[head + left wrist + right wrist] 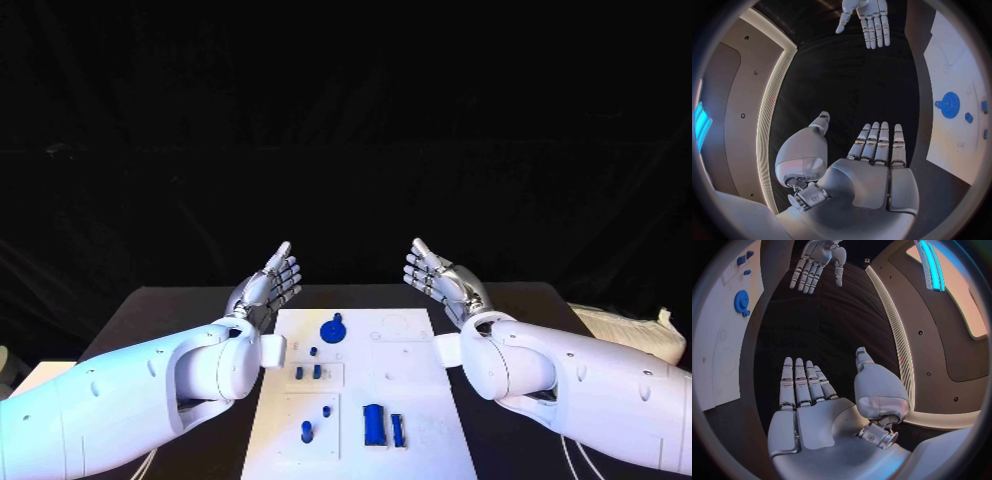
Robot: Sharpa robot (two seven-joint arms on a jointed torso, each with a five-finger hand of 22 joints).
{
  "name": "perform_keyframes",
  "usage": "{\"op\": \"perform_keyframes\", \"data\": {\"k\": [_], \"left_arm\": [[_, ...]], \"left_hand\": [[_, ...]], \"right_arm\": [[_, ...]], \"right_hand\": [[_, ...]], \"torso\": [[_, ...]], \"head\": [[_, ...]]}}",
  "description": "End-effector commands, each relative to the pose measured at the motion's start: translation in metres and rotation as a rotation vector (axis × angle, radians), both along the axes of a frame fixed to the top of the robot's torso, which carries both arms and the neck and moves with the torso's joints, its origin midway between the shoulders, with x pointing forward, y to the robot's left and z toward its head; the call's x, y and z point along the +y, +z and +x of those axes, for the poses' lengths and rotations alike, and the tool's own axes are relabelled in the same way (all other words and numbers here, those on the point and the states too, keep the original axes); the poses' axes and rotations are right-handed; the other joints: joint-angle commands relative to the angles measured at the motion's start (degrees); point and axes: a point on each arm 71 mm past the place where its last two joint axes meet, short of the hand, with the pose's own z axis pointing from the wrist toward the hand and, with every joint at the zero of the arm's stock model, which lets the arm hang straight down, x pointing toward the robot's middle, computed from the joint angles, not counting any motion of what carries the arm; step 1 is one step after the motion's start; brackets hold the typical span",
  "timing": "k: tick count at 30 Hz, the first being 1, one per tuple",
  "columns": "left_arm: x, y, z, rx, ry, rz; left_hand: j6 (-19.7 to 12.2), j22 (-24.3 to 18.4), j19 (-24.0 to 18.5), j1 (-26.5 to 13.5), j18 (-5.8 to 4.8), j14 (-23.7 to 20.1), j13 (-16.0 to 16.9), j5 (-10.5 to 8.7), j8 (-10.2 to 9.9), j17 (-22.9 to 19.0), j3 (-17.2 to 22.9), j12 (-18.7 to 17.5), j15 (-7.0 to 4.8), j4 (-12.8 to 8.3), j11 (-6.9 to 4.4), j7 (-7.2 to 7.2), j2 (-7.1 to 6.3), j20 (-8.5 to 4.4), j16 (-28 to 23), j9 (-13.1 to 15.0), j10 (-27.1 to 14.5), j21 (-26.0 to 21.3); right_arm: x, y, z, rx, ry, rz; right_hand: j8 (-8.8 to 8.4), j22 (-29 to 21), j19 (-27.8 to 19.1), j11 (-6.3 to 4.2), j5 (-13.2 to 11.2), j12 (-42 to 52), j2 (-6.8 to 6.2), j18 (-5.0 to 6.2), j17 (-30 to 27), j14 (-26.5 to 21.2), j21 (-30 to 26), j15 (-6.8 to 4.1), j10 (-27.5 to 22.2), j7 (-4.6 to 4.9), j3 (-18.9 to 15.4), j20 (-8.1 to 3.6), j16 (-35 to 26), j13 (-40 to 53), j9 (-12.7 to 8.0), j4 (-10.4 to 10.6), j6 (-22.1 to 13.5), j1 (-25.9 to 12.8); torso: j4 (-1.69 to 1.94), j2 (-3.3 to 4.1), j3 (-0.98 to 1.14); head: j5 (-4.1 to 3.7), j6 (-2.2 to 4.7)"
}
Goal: Assemble the parts on the task board
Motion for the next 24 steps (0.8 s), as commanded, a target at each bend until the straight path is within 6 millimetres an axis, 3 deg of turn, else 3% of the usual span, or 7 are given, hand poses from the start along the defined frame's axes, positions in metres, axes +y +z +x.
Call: {"op": "perform_keyframes", "data": {"k": [1, 2, 3, 8, 14, 15, 24], "left_arm": [[-0.001, 0.0091, -0.0065, -0.117, 0.095, 0.128], [-0.0027, 0.0098, -0.0084, -0.123, 0.098, 0.134], [-0.0041, 0.0105, -0.01, -0.129, 0.101, 0.139], [-0.008, 0.0123, -0.0146, -0.144, 0.11, 0.153], [-0.008, 0.0123, -0.0147, -0.144, 0.11, 0.153], [-0.008, 0.0123, -0.0147, -0.144, 0.11, 0.153], [-0.008, 0.0123, -0.0147, -0.144, 0.11, 0.153]], "left_hand": [[-8.0, -3.4, -6.4, -10.6, -1.87, -7.5, -0.2, -0.59, -0.4, -1.1, -3.2, -0.3, -0.56, -0.1, -1.13, -2.91, 0.76, -1.89, -2.3, -0.2, -8.7, -1.1], [-8.8, -3.7, -7.0, -11.7, -6.25, -8.3, -0.2, -0.59, -0.4, -1.1, -3.5, -0.3, -0.56, -0.1, -1.13, -2.91, 0.76, -6.05, -2.6, -0.2, -9.5, -1.1], [-9.5, -4.0, -7.5, -12.5, -6.25, -8.9, -0.2, -0.59, -0.4, -1.1, -3.8, -0.3, -0.56, -0.1, -1.13, -2.91, 0.76, -6.05, -2.8, -0.2, -10.3, -1.1], [-12.7, -5.4, -10.0, -16.8, -6.25, -11.9, -0.2, -0.59, -0.4, -1.1, -5.1, -0.3, -0.56, -0.1, -1.13, -2.91, 0.76, -6.05, -7.6, -0.2, -13.7, -1.1], [-15.7, -6.7, -12.4, -20.8, -6.25, -14.7, -0.2, -0.59, -0.4, -1.1, -6.2, -0.3, -0.56, -0.1, -1.13, -2.91, 0.76, -6.05, -7.6, -0.2, -17.0, -1.1], [-16.1, -6.8, -12.7, -21.3, -6.25, -15.1, -0.2, -0.59, -0.4, -1.1, -10.4, -0.3, -0.56, -0.1, -1.13, -2.91, 0.76, -6.05, -7.6, -0.2, -17.4, -1.1], [-19.1, -11.0, -15.1, -25.2, -6.25, -17.9, -0.2, -0.59, -0.4, -1.1, -10.4, -0.3, -0.56, -0.1, -1.13, -2.91, 0.76, -6.05, -7.6, -0.2, -20.7, -1.1]], "right_arm": [[-0.0042, 0.0045, -0.0066, -0.029, -0.133, 0.004], [-0.0033, 0.005, -0.0083, -0.029, -0.137, 0.005], [-0.0026, 0.0054, -0.0096, -0.028, -0.14, 0.006], [-0.0017, 0.006, -0.0115, -0.028, -0.144, 0.007], [-0.0017, 0.006, -0.0115, -0.028, -0.144, 0.007], [-0.0017, 0.006, -0.0115, -0.028, -0.144, 0.007], [-0.0017, 0.006, -0.0115, -0.028, -0.144, 0.007]], "right_hand": [[-0.4, -1.4, -8.6, -0.59, -2.5, -0.4, -0.01, -1.84, -5.6, -9.4, -3.6, -0.15, -8.9, -2.31, -0.1, -2.53, -0.4, -0.2, -0.6, -0.5, -7.8, -11.7], [-0.4, -1.4, -9.5, -0.59, -2.5, -0.4, -0.01, -1.85, -5.6, -10.3, -3.6, -0.15, -9.8, -2.31, -0.1, -2.53, -0.4, -0.2, -0.6, -0.5, -8.6, -12.9], [-0.4, -1.4, -10.2, -0.59, -2.5, -0.4, -0.01, -6.15, -5.6, -11.0, -3.6, -0.15, -10.5, -2.31, -0.1, -2.53, -0.4, -0.2, -0.6, -0.5, -9.2, -13.8], [-0.4, -1.4, -13.7, -0.59, -2.5, -0.4, -0.01, -6.15, -5.6, -14.8, -3.6, -0.15, -14.1, -2.31, -0.1, -2.53, -0.4, -0.2, -0.6, -0.5, -12.3, -18.5], [-0.4, -1.4, -16.9, -0.59, -2.5, -0.4, -0.01, -6.15, -5.6, -18.3, -3.6, -0.15, -17.4, -2.31, -0.1, -2.53, -0.4, -0.2, -0.6, -0.5, -15.2, -22.9], [-0.4, -1.4, -17.4, -0.59, -2.5, -0.4, -0.01, -6.15, -5.6, -18.8, -3.6, -0.15, -17.8, -2.31, -0.1, -2.53, -0.4, -0.2, -0.6, -0.5, -15.7, -23.5], [-0.4, -1.4, -20.6, -0.59, -2.5, -0.4, -0.01, -6.15, -5.6, -22.3, -3.6, -0.15, -21.2, -2.31, -0.1, -2.53, -0.4, -0.2, -0.6, -0.5, -18.5, -27.8]], "torso": [[0.19, -0.06, 0.16], [0.19, -0.06, 0.16], [0.19, -0.06, 0.16], [0.19, -0.06, 0.16], [0.19, -0.06, 0.16], [0.19, -0.06, 0.16], [0.19, -0.06, 0.16]], "head": [[-0.03, 0.04], [-0.03, 0.04], [-0.03, 0.04], [-0.03, 0.04], [-0.03, 0.04], [-0.03, 0.04], [-0.03, 0.04]]}}
